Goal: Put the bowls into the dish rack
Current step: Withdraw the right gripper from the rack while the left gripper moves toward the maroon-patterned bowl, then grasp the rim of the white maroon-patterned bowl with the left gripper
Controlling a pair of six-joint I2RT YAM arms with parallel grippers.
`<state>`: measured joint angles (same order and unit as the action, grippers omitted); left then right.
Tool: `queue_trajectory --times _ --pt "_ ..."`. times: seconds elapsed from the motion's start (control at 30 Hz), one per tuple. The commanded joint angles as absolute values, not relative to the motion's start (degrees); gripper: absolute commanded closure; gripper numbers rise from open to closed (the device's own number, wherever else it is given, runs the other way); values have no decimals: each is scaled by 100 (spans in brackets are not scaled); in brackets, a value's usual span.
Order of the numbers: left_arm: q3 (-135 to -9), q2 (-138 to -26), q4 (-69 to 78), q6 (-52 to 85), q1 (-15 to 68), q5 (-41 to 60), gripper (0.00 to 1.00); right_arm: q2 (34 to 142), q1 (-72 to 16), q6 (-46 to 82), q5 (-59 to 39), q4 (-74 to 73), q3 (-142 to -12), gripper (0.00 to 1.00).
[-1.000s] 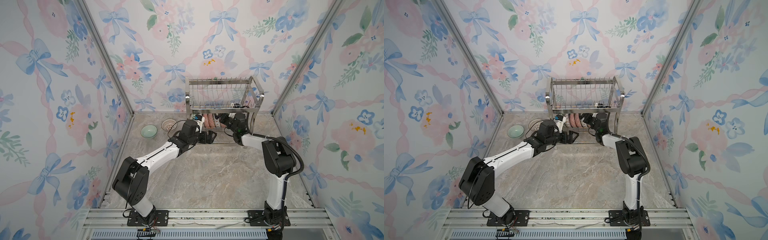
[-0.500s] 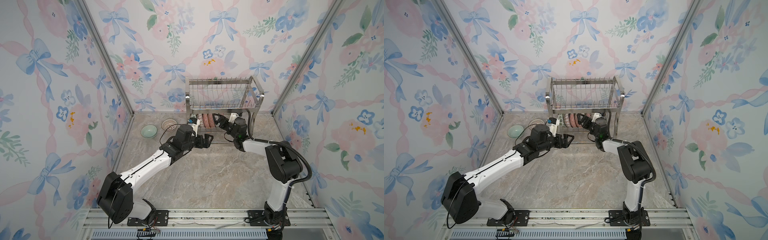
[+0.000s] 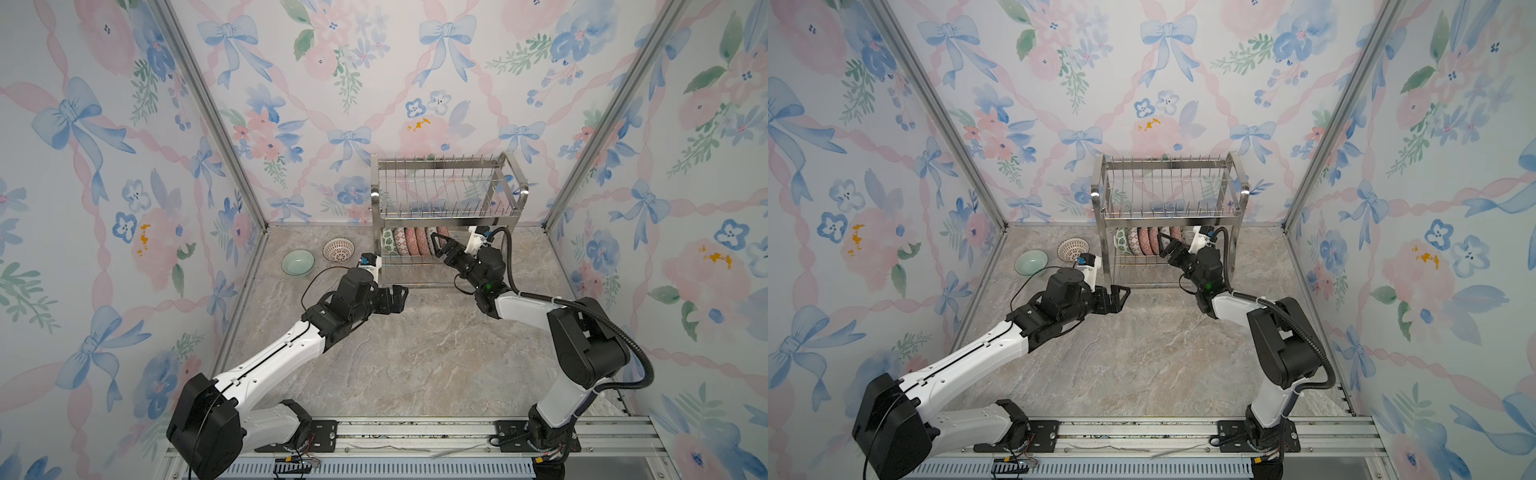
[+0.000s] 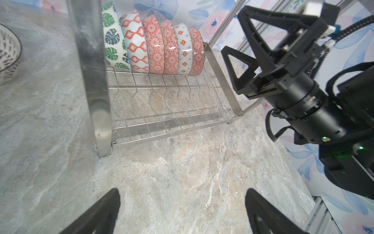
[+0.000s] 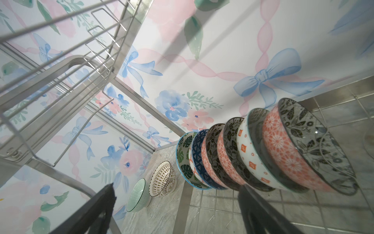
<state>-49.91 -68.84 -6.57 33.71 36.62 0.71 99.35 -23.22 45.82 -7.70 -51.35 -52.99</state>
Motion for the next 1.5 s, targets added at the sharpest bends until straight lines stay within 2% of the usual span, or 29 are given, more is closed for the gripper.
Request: queue_trajectory --times 0.0,0.2,0.33,0.5,0.73,0.87,1.17,1.47 --pt "-4936 -6650 -1087 3369 3554 -415 2 9706 -2408 4480 -658 -5357 -5093 4" --pt "-4612 -6208 -1422 3787 2971 -843 2 9320 -2605 4392 -561 -5364 -4622 4" --pt "-4395 -5907 -1459 3674 2321 -431 2 8997 -2803 4192 -492 -5161 -4271 3" --pt "-4677 -6201 -1683 3348 1724 -371 2 8492 -3226 3692 -307 -4409 -4005 3" --pt "-5476 -7454 -1701 3434 653 629 2 7628 -3901 2350 349 -2404 -4173 4" --pt "-6168 -8456 -1692 3624 483 837 2 7291 -3985 2092 410 -1823 -4203 3" --pt "-7724 -10512 -1600 4317 310 1024 11 7135 -3999 1720 329 -1283 -4319 4" --pt "-8303 -11362 -1456 4515 196 1048 24 7324 -4244 1159 26 -1269 -4553 3"
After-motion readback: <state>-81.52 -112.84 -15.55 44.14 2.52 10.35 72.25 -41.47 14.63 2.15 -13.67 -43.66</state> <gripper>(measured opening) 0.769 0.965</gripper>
